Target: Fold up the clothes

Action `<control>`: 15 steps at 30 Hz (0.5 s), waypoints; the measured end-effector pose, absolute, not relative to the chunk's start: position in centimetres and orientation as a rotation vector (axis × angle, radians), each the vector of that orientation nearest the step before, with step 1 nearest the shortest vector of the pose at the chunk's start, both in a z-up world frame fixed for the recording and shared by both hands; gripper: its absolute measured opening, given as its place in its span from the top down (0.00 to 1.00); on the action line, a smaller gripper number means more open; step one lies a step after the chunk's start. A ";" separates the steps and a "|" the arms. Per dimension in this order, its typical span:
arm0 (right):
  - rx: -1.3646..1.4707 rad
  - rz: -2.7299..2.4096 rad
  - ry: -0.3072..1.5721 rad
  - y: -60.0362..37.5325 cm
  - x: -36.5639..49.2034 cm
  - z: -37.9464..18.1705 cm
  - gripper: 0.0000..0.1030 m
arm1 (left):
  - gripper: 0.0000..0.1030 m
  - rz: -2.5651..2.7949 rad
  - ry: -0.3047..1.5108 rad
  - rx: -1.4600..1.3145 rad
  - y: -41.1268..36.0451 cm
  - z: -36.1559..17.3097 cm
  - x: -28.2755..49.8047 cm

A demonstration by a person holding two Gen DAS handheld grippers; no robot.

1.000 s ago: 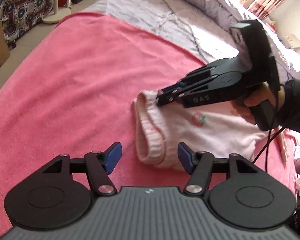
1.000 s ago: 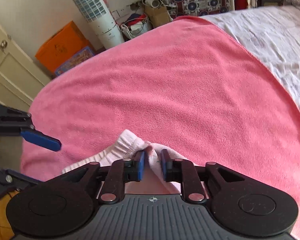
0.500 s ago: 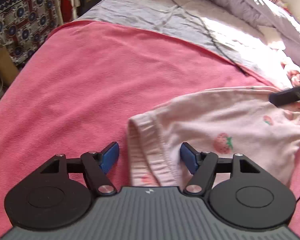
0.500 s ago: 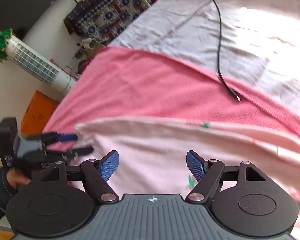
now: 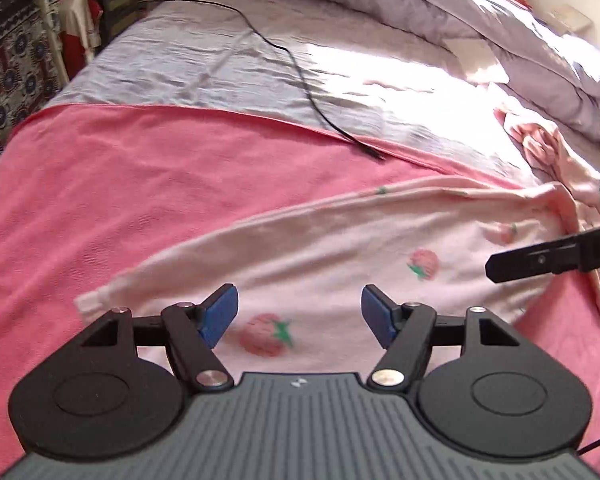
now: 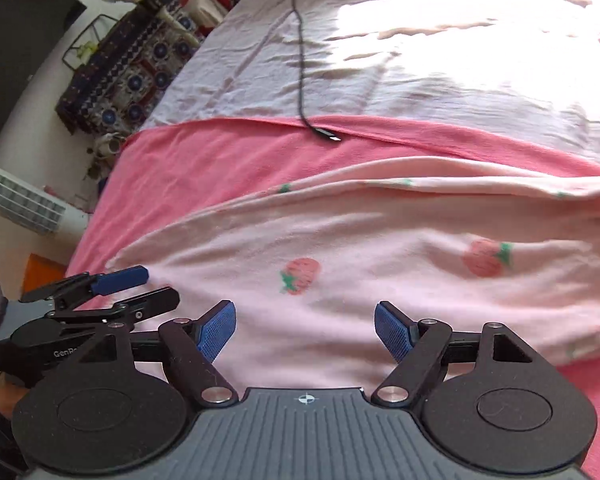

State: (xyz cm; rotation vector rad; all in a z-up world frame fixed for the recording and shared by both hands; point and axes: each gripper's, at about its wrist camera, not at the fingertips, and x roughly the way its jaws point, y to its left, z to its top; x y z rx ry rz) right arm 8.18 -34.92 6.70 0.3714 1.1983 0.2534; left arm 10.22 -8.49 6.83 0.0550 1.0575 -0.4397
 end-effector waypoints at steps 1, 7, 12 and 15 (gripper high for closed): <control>0.315 0.197 1.197 -35.8 7.0 7.0 0.25 | 0.33 -0.470 1.069 0.069 -10.0 6.4 9.6; 0.121 -0.159 1.294 -44.5 0.4 5.9 0.24 | 0.32 -0.529 1.139 0.164 -14.7 3.9 7.4; 0.426 -0.454 1.152 -55.6 -3.1 5.6 0.24 | 0.29 -0.485 1.133 0.216 -15.3 4.0 6.6; 0.685 -0.607 1.000 -62.1 -4.1 4.5 0.24 | 0.29 -0.442 1.146 0.212 -15.2 5.0 6.2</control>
